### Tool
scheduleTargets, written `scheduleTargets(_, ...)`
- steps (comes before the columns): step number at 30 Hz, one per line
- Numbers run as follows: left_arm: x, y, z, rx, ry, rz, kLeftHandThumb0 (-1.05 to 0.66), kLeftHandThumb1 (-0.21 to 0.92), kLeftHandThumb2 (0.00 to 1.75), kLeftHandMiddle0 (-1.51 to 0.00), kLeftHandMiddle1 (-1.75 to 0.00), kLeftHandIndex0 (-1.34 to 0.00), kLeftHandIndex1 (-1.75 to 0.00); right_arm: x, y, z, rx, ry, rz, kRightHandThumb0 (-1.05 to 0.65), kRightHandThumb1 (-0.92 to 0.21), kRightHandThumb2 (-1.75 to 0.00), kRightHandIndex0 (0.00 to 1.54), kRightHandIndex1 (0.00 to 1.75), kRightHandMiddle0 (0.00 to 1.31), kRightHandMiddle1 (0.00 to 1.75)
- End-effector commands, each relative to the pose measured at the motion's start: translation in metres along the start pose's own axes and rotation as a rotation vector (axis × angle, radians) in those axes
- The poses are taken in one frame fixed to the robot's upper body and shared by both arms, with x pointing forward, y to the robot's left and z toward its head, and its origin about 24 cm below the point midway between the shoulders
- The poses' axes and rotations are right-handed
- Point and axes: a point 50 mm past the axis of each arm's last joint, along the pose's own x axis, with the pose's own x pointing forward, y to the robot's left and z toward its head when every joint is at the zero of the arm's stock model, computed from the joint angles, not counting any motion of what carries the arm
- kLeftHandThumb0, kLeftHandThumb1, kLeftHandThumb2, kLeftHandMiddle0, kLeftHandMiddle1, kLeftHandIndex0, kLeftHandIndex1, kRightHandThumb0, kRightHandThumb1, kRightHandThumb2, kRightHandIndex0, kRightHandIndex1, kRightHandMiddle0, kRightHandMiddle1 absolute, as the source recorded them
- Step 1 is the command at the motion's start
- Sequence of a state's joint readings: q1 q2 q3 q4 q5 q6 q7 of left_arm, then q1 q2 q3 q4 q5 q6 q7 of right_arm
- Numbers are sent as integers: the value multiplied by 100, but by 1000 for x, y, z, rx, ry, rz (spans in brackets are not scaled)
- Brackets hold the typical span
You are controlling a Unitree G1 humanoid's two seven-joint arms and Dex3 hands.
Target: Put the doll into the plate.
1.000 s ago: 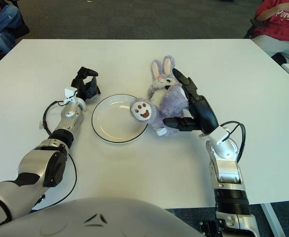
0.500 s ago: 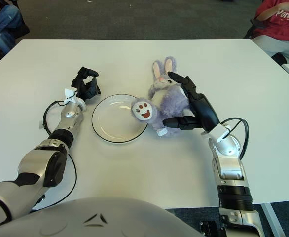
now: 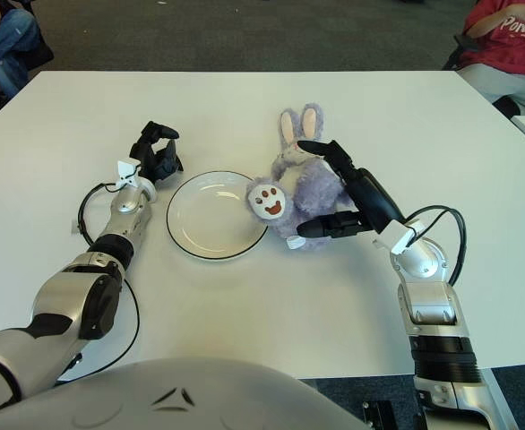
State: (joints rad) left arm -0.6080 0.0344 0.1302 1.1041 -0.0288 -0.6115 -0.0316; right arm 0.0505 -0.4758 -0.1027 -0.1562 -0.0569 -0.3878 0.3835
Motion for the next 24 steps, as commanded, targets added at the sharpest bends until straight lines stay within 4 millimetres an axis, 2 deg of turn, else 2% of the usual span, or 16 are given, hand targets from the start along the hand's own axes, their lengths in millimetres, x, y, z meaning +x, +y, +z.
scheduleTargets(1, -38, 3, -48, -11, 203, 11, -38, 72, 81, -94, -175, -32, -175, -2, 2, -2, -31, 37, 6, -83, -72, -7, 30, 174, 0, 47)
scheduleTargets(5, -39, 0, -48, -13, 201, 8, -38, 71, 82, -94, -175, -32, -175, -4, 0, -2, -51, 31, -9, -86, -77, -10, 45, 175, 0, 36)
scheduleTargets(13, -40, -3, -49, 2, 202, 5, -38, 71, 82, -90, -175, -32, -175, -4, -3, -3, -78, 38, -6, -83, -78, -11, 60, 175, 0, 30)
scheduleTargets(16, -40, -4, -49, 2, 195, 1, -38, 71, 82, -89, -175, -32, -175, -3, -4, 1, -91, 39, 5, -81, -78, -11, 62, 175, 0, 29)
scheduleTargets(18, -40, -5, -48, -1, 187, -2, -38, 70, 82, -90, -175, -33, -175, -2, -4, 3, -105, 43, 14, -79, -77, -11, 57, 175, 0, 30)
scheduleTargets(19, -40, -5, -48, -1, 185, -3, -38, 70, 82, -90, -175, -33, -175, -2, -4, 4, -111, 44, 16, -79, -77, -12, 46, 175, 0, 30)
scheduleTargets(20, -40, -5, -48, -1, 182, -5, -38, 70, 83, -90, -175, -33, -175, -1, -4, 5, -124, 44, 12, -78, -77, -12, 41, 175, 0, 30)
scheduleTargets(21, -40, -6, -47, -1, 178, -7, -38, 70, 83, -90, -175, -33, -175, 0, -4, 6, -157, 47, -1, -79, -77, -13, 27, 151, 0, 31)
scheduleTargets(22, -41, -6, -47, -2, 175, -9, -38, 69, 84, -91, -175, -33, -175, 0, -5, 7, -180, 50, -12, -79, -77, -13, 21, 129, 0, 33)
scheduleTargets(23, -41, -6, -47, 0, 173, -11, -38, 68, 85, -91, -175, -34, -175, 1, -5, 9, -204, 55, -20, -78, -75, -16, 17, 92, 0, 36)
scheduleTargets(24, -41, -6, -47, 1, 172, -11, -38, 68, 86, -92, -175, -34, -175, 1, -5, 9, -219, 59, -25, -79, -72, -22, 16, 63, 0, 38)
